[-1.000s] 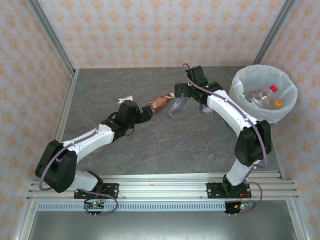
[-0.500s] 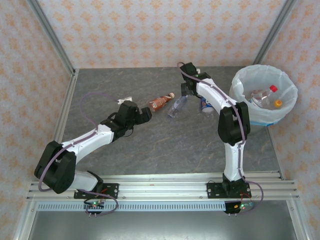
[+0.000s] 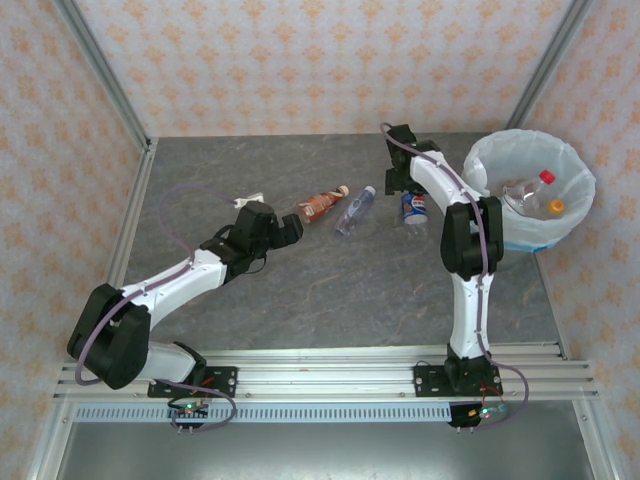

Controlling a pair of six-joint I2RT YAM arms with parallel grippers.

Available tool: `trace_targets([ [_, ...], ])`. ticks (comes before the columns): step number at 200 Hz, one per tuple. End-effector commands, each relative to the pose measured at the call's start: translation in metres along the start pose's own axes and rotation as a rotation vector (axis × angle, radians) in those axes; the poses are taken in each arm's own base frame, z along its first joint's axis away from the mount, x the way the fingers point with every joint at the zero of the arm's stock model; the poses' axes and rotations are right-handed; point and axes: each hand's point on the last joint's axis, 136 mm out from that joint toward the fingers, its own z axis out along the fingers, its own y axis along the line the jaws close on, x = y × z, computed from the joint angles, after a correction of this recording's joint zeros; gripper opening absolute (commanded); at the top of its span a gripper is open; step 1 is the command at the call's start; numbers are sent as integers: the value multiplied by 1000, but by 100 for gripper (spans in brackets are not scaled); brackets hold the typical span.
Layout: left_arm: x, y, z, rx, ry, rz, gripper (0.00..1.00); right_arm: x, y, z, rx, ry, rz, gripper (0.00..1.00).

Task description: Put the plastic bottles in the bin

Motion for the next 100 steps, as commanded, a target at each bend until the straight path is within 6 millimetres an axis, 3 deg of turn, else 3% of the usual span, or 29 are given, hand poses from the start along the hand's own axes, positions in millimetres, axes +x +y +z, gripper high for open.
trace_targets([
  [1,-4,8,-2,-36,-5,-1,100,23,11,16,-93,101,-9,86],
  [54,-2,9,0,-41,-1,-3,100,39,4,43,-61,151,10,85],
  [100,-1,9,1,-43,5,-4,100,52,25,56,-164,175,-2,80],
])
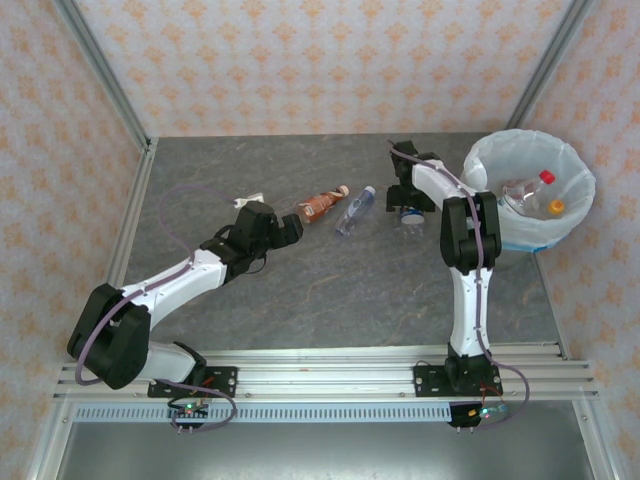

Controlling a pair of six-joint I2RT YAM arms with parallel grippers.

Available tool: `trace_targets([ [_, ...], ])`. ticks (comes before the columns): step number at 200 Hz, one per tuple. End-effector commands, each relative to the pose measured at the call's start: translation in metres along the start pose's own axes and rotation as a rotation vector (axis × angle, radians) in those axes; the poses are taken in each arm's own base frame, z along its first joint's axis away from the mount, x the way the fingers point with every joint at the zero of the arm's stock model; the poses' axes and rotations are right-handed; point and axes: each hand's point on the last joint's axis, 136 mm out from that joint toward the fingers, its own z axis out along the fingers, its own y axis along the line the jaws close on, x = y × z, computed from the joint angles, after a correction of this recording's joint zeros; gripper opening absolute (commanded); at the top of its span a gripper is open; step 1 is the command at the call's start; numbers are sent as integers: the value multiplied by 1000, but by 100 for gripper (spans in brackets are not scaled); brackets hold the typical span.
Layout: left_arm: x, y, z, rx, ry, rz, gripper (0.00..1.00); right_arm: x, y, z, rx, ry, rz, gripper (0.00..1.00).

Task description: Put the plastic bottles in the bin

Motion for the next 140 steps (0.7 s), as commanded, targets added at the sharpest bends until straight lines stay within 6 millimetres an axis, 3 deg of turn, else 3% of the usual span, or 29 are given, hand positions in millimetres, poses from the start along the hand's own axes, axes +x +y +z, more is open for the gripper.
trace_targets([
  [1,-1,9,1,-43,4,-4,100,4,13,6,-74,4,-6,80],
  [28,0,11,2,-50,6,-7,100,4,18,6,-108,-14,4,80],
  [59,1,9,4,-43,13,-12,100,5,18,9,-107,-14,14,90],
  [86,1,9,5,-43,14,-15,100,2,20,12,-114,-30,47,91],
  [140,1,10,3,-49,14,-12,100,-5,17,15,-85,-42,61,74],
])
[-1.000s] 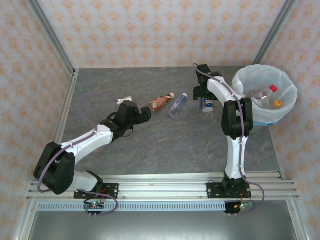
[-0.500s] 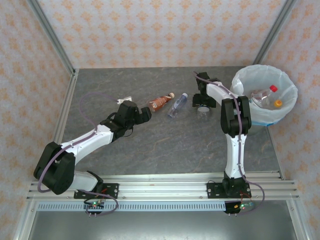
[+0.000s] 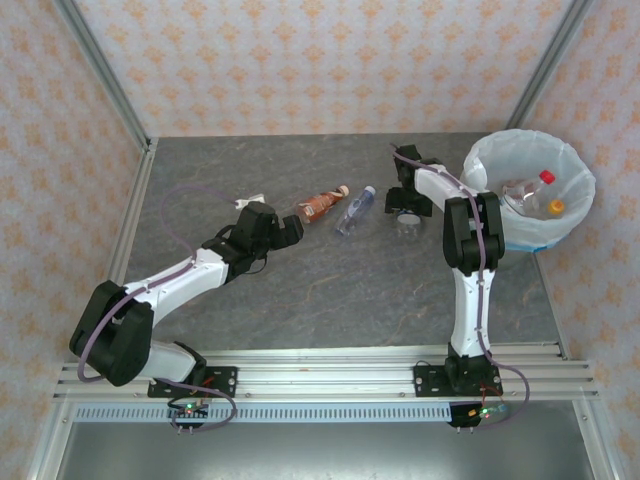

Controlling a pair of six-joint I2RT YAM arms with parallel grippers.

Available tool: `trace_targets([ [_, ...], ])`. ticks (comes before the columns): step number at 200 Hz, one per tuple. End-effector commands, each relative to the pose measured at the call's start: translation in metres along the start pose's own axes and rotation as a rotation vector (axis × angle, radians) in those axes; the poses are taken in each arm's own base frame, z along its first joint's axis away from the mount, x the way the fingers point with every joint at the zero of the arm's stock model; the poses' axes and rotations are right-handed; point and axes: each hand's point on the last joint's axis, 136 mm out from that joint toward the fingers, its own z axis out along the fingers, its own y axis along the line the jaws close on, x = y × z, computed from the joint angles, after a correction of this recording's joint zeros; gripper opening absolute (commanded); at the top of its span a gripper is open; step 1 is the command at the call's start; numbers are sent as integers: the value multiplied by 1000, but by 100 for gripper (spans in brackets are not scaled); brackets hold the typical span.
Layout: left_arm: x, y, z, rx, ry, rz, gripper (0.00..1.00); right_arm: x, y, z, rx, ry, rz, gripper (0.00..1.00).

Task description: Put the plastic bottles in the bin

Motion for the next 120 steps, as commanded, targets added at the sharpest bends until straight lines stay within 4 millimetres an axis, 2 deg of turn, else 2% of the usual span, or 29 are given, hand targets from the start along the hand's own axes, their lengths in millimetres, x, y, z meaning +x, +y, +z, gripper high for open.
trace_targets([
  [1,-3,8,-1,-38,0,-13,100,-6,8,9,-7,-27,11,73],
  [22,-2,9,-1,-40,-1,-14,100,-6,9,8,-15,-26,10,67],
  [72,-3,8,-1,-38,-2,-13,100,-6,9,4,-23,-39,17,60],
  [120,-1,9,0,-37,2,-13,100,-13,2,-19,-10,-93,18,58],
])
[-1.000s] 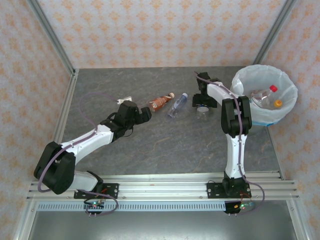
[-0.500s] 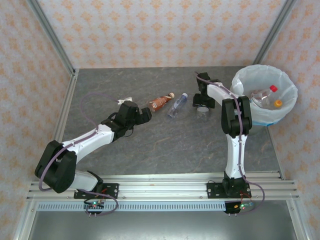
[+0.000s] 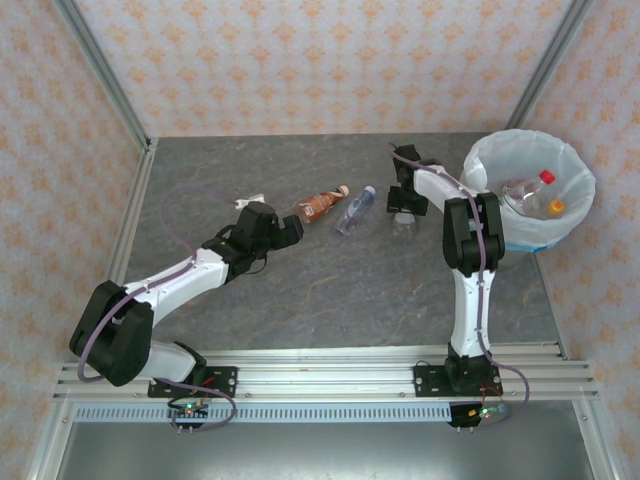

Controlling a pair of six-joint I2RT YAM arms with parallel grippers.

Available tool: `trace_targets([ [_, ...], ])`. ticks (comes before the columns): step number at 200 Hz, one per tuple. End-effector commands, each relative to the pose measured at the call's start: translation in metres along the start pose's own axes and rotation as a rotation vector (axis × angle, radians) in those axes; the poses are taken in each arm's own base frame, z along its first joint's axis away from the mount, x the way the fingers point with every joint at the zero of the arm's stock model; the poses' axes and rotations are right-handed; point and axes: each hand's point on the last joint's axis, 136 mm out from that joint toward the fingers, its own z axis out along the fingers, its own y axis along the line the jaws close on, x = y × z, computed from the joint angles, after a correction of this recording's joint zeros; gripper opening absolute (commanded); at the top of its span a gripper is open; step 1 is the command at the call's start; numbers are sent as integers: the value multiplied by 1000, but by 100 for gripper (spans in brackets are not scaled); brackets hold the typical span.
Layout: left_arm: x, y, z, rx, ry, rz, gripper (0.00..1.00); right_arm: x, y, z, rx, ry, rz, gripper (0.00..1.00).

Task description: Put the plastic bottles in the bin

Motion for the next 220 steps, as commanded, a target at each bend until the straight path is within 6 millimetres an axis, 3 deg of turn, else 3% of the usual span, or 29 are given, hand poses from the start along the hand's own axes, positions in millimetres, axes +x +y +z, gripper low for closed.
trace_targets([
  [1,-1,8,0,-37,1,-13,100,-10,-2,-18,9,-67,11,58],
  [110,0,6,3,-23,5,-22,100,-17,6,-87,-57,-229,-11,56],
  [167,-2,4,2,-17,4,-23,100,-22,34,-140,-146,-373,-68,55],
  [220,0,5,2,-18,7,-23,100,-26,48,-198,-250,-531,-71,54],
])
